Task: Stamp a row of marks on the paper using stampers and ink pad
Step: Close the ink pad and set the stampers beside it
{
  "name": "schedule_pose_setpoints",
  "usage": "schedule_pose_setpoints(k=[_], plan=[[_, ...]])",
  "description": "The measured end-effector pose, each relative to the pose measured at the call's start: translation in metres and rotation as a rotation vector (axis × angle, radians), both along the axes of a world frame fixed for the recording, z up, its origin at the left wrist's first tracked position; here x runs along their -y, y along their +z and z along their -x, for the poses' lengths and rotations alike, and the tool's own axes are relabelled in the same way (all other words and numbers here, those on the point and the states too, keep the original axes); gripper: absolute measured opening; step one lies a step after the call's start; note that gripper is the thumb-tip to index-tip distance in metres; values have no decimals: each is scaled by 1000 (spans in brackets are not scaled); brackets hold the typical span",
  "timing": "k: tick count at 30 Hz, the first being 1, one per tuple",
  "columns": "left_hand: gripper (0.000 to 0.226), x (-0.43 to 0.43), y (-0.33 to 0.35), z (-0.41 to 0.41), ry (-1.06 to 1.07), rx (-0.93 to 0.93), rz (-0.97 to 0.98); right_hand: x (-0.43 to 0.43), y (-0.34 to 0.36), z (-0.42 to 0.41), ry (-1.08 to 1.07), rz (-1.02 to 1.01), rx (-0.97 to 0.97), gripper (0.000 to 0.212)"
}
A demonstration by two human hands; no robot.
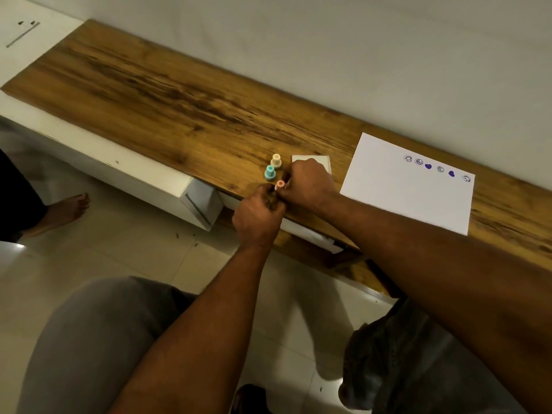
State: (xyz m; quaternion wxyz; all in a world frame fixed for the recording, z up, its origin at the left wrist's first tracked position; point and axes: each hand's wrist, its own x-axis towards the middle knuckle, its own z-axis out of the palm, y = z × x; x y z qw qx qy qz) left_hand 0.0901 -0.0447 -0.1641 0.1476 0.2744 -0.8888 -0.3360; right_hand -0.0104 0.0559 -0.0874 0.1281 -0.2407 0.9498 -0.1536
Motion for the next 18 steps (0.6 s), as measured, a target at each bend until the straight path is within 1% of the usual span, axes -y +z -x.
schedule_pose_setpoints(k=[2,3,5,7,9,11,13,15,18], plan=[[54,-1,2,0,17,-15,7,-12,6,6,-38,104,-32,39],[52,-3,2,-1,30,-31,11,-19,10,12,-55,139,-65,40],[49,-10,2,-6,48,-83,1,-35,13,28,-82,141,-93,38],[52,-21,-2,-13,40,-148,-8,-50,14,47,-56,105,-52,45],[65,-33,-7,-18,30,-174,39,-56,13,62,-23,53,7,56],[86,-42,-9,-18,103,-108,66,-55,13,71,-8,27,22,60],[111,-51,-7,-14,220,-17,12,-50,11,75,12,15,38,61],[132,-59,-3,-9,270,49,-45,-46,7,75,32,-14,42,66],[145,-68,1,1,287,87,-94,-44,2,77,17,-29,28,67]])
